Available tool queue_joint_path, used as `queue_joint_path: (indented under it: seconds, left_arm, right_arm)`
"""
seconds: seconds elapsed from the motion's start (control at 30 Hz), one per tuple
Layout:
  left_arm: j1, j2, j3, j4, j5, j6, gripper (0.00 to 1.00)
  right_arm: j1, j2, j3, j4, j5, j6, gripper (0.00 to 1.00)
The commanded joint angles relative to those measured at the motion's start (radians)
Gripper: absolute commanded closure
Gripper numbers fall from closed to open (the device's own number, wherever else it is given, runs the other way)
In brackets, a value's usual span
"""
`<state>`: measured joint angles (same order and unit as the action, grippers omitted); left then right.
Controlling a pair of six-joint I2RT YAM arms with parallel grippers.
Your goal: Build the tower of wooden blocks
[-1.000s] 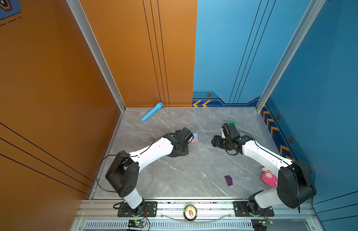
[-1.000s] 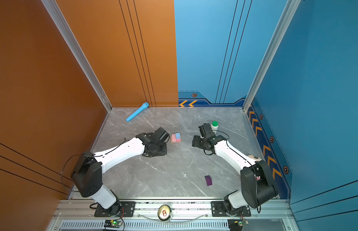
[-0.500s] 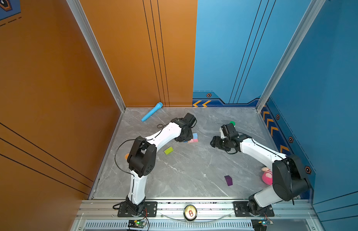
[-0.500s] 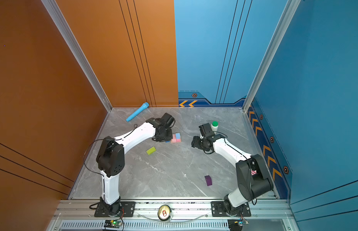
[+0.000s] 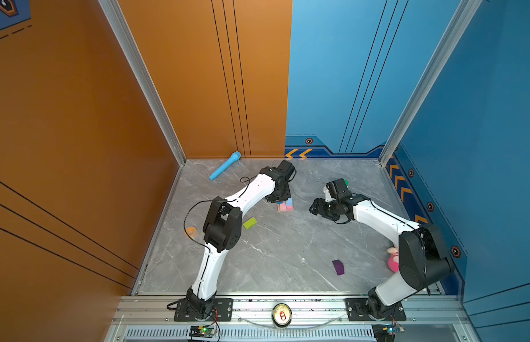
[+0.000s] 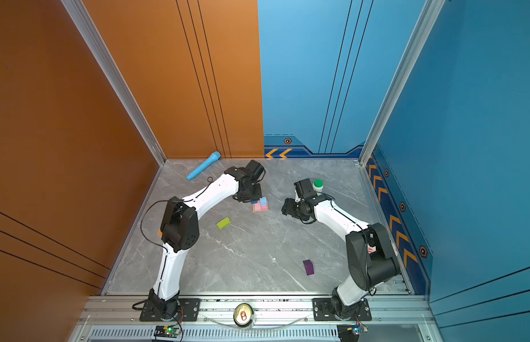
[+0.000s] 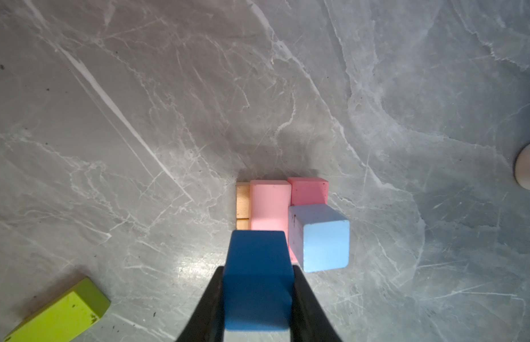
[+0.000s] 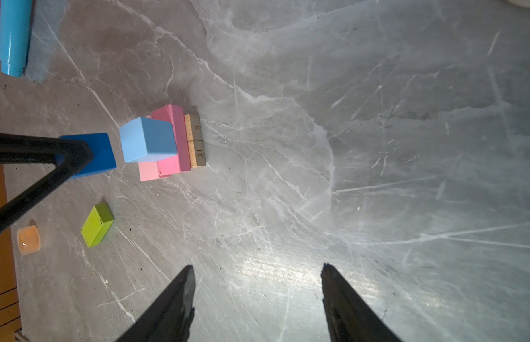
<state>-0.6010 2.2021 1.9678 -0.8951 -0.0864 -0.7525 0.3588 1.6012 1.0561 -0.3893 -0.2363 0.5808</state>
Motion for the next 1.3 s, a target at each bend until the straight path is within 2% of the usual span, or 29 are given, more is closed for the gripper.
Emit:
queue_joint_path:
  seconds: [0.0,0.6,1.27]
  left_arm:
    - [0.010,0.022,0.039,-0.042,0.024,0.016,1.00]
    - [0.013,0.063,0.068,-0.042,0.038,0.021,1.00]
    - [0.011,0.088,0.098,-0.042,0.034,0.025,0.89]
  right_arm:
    - [-0.008,0.015,0.030,-0.039,-0.012,0.000,0.31]
    - [-0.009,0.028,0.032,-0.037,-0.018,0.004,0.31]
    - [-0.010,0.038,0.032,-0.034,-0.023,0.005,0.32]
